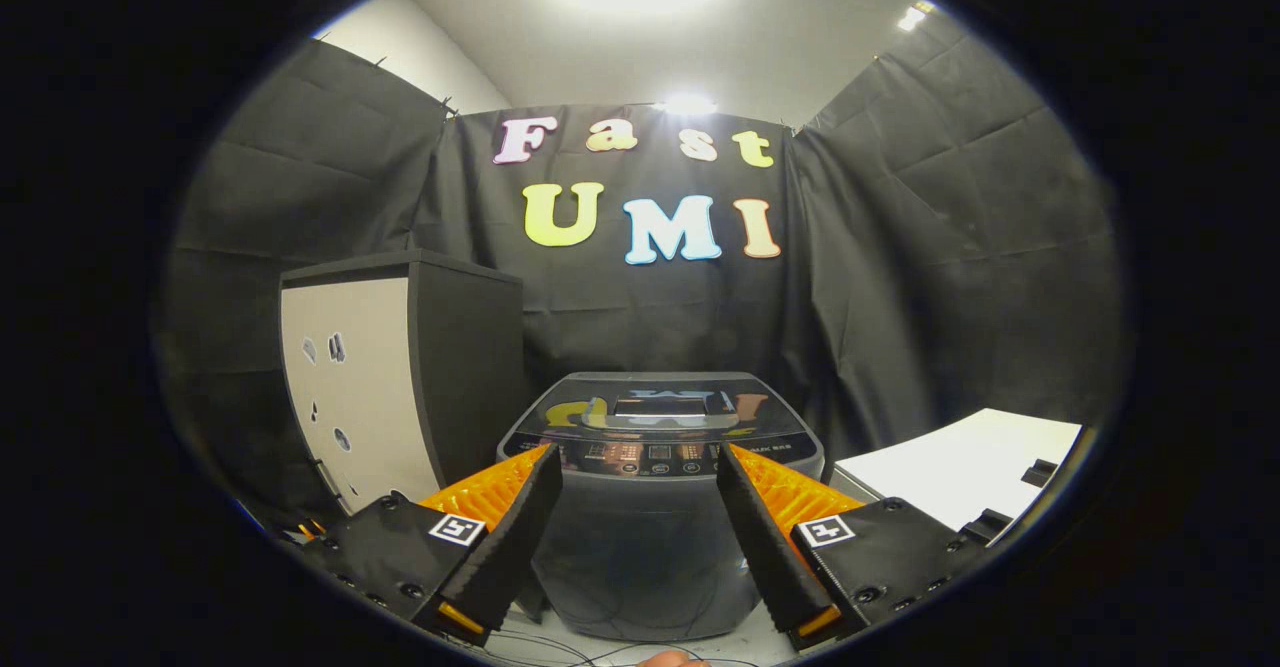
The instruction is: Put the clothes into the washing machine and then close the washing machine lid.
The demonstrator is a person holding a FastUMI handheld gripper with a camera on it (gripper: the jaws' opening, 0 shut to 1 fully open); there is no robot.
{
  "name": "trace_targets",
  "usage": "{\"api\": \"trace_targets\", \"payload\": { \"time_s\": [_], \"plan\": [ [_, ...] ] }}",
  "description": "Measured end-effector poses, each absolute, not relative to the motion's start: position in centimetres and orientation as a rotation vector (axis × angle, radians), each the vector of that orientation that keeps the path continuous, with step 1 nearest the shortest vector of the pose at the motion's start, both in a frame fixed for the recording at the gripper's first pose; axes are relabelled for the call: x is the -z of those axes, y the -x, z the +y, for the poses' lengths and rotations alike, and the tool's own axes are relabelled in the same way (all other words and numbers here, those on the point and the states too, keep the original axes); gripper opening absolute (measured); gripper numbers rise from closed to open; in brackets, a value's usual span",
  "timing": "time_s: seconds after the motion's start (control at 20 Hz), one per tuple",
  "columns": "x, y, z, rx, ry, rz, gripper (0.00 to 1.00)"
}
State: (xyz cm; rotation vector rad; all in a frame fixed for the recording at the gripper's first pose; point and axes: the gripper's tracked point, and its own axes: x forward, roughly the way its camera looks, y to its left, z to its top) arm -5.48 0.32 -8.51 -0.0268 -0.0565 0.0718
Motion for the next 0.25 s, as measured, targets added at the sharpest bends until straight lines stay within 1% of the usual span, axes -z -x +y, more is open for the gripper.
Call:
{"api": "trace_targets", "payload": {
  "time_s": [0.25],
  "plan": [
    [8.30, 5.50, 0.00, -0.064, 0.008, -0.046, 0.97]
  ]
}}
